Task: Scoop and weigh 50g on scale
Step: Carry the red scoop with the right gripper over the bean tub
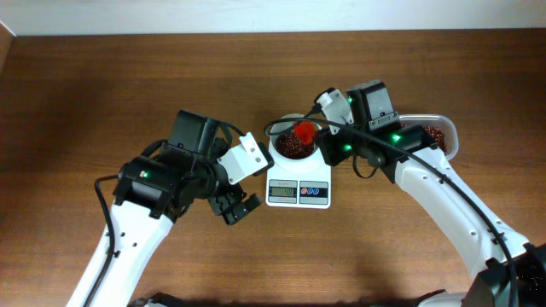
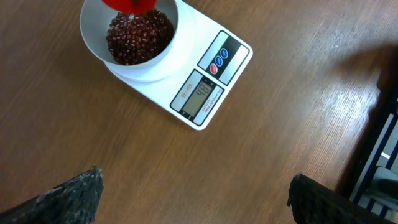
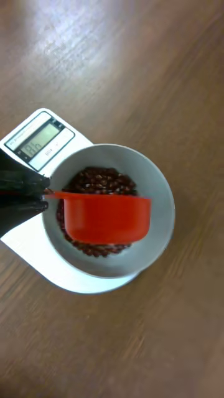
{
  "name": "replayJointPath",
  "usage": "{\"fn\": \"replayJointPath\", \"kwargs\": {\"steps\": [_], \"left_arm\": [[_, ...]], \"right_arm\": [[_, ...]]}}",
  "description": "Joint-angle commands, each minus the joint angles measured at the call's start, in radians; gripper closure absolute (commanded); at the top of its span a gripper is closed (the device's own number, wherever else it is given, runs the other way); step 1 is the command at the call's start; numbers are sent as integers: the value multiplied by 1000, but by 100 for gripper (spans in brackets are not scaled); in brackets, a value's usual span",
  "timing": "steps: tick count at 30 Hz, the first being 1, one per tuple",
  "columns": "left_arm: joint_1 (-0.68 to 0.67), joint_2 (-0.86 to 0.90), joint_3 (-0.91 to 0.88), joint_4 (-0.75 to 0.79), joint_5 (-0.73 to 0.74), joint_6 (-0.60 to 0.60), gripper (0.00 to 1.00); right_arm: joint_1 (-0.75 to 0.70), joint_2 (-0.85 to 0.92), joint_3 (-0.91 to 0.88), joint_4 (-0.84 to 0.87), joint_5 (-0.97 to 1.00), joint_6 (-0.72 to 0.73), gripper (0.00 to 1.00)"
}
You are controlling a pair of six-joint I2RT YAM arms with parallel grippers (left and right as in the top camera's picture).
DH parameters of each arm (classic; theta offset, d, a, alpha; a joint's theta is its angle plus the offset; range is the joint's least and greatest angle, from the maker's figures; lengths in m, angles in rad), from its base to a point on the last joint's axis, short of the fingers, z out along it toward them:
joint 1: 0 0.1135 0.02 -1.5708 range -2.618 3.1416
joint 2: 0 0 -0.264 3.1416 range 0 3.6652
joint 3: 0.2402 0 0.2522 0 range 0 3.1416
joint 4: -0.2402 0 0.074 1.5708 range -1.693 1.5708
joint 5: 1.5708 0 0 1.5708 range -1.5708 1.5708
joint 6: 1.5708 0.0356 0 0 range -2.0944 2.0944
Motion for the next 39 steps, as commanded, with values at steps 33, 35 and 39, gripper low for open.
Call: {"fn": "replayJointPath", "kwargs": {"steps": [33, 35, 39], "left_arm": [[2, -15, 8, 2, 11, -3, 1], [2, -15, 8, 2, 11, -3, 1], [2, -15, 8, 2, 11, -3, 1]], "right_arm": [[-614, -216, 23, -328, 72, -38, 96], [-614, -139, 23, -325, 138, -38, 96], [-614, 28, 23, -305, 225, -38, 96]]}}
